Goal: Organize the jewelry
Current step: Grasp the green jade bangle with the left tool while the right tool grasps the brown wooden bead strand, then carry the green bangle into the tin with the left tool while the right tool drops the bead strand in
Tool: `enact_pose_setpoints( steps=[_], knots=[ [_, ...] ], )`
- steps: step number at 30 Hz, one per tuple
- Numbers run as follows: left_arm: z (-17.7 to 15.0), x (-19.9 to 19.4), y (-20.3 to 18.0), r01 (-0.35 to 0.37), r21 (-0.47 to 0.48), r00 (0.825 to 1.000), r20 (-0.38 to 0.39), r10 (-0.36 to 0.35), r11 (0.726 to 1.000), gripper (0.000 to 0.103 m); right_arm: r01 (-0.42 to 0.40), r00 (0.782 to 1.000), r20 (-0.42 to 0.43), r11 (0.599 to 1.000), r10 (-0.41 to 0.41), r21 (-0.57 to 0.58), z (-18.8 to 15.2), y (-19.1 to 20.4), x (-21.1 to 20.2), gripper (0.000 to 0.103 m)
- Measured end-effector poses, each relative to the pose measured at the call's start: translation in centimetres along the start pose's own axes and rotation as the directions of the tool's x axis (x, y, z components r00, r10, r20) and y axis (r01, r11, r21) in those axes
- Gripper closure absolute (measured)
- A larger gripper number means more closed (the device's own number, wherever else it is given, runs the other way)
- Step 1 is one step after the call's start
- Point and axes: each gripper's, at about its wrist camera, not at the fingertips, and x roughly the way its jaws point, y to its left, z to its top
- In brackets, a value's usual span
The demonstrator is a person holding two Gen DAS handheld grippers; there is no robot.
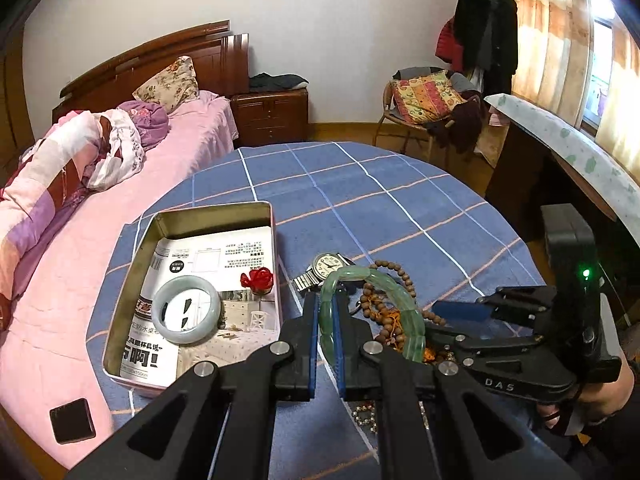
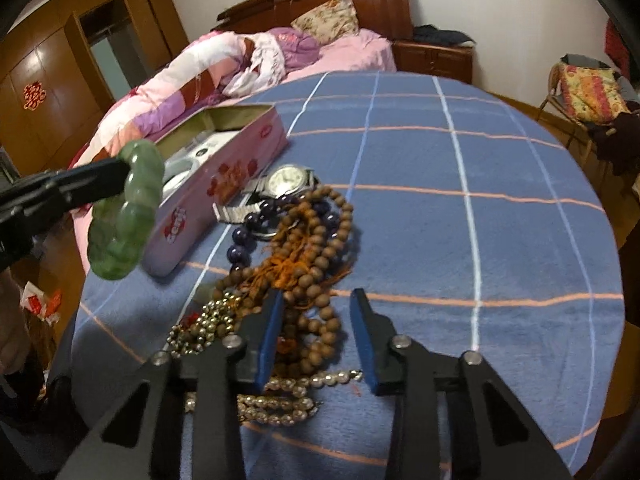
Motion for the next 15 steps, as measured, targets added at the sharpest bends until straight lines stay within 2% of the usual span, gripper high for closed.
enact_pose_setpoints(
  steps=[1,2,5,8,15],
  knots=[
    [0.0,0.1,0.0,0.001,0.000,1.000,0.000,-0.001,1.000,0.098,-0.010,1.000,-0.003,1.000,0.010,-0.006,0.0,0.1,0.0,0.078],
    [0.0,0.1,0.0,0.001,-0.001,1.000,0.001,-0.001,1.000,0.098,-0.020,1.000,-0.003,1.000,0.020,-0.016,0.1,0.3,0.0,0.092],
    [0.1,0.0,0.1,-0.002,-0.002,1.000,0.003,0.002,1.000,0.098,-0.006,1.000,0.028,0.999,0.008,-0.052,0.2,1.0,-0.7,0.093],
    [0.3,-0.1,0.5,-0.010,-0.010,1.000,0.011,0.010,1.000,0.098,0.020,0.995,0.095,0.996,-0.012,-0.081,0.5,1.8,-2.3,0.093],
    [1.0,-0.8,1.8,-0.028,-0.035,0.999,0.035,0.030,0.999,0.098,0.056,0.982,0.186,0.993,-0.037,-0.101,2.0,2.5,-4.5,0.093]
  ],
)
